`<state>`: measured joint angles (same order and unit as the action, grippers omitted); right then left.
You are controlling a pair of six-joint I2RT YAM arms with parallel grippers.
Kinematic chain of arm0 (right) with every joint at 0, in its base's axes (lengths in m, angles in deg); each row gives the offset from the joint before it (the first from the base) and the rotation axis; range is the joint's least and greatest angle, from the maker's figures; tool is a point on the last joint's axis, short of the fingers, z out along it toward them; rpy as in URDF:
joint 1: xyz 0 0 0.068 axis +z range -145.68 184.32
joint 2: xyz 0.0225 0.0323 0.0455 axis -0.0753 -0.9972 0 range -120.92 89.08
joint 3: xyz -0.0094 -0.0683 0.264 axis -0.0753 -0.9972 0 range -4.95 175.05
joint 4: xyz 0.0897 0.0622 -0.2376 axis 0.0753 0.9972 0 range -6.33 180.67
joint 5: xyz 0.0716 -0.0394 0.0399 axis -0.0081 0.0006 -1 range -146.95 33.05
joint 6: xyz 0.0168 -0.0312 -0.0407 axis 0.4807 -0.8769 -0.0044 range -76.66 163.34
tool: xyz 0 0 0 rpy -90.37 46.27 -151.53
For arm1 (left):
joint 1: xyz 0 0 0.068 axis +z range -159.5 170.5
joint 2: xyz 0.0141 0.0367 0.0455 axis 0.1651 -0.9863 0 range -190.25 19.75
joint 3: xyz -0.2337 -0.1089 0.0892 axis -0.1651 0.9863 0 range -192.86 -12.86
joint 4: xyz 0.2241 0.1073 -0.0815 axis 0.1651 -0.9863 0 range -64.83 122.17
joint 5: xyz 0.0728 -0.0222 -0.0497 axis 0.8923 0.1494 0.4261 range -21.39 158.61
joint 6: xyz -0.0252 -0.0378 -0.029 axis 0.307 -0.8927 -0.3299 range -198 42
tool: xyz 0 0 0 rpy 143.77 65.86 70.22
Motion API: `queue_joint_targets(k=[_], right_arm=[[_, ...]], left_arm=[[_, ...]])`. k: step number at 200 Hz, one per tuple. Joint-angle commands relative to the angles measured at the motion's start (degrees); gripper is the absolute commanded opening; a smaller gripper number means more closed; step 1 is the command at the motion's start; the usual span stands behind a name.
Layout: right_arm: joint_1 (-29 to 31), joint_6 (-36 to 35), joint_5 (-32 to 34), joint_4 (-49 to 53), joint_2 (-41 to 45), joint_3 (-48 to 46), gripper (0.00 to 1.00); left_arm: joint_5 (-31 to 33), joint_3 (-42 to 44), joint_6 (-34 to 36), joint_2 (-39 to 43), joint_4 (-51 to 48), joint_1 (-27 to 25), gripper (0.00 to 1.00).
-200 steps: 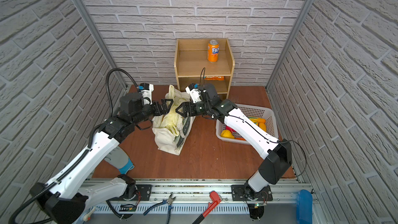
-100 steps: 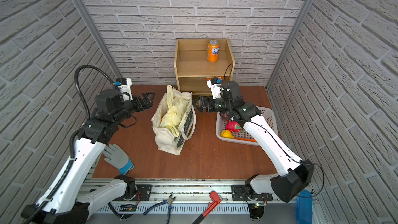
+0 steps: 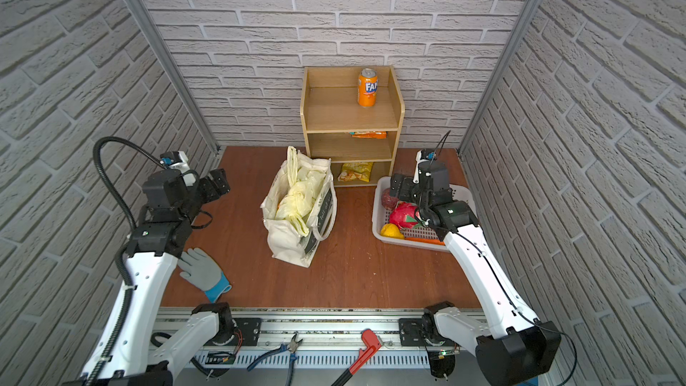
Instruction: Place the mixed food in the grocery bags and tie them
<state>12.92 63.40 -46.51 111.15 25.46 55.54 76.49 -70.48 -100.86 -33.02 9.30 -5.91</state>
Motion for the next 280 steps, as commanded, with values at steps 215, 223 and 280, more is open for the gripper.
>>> queue_joint_targets(k=[215,223,280], right_arm=[[-6.05,-15.90,0.97,-74.41,-14.65,-42.73,0.99],[-6.16,-16.49,-0.51,-77.77,-17.27,-43.16,0.99],[-6.19,-19.80,-8.94,-75.27,-21.44,-39.46,1.00]], left_arm=[[4.40,40.51,13.64,-26.27,73.85,1.20,0.98],[3.12,40.27,13.27,-28.27,75.68,1.50,0.98],[0.49,36.31,15.44,-37.38,77.04,0.40,0.98]])
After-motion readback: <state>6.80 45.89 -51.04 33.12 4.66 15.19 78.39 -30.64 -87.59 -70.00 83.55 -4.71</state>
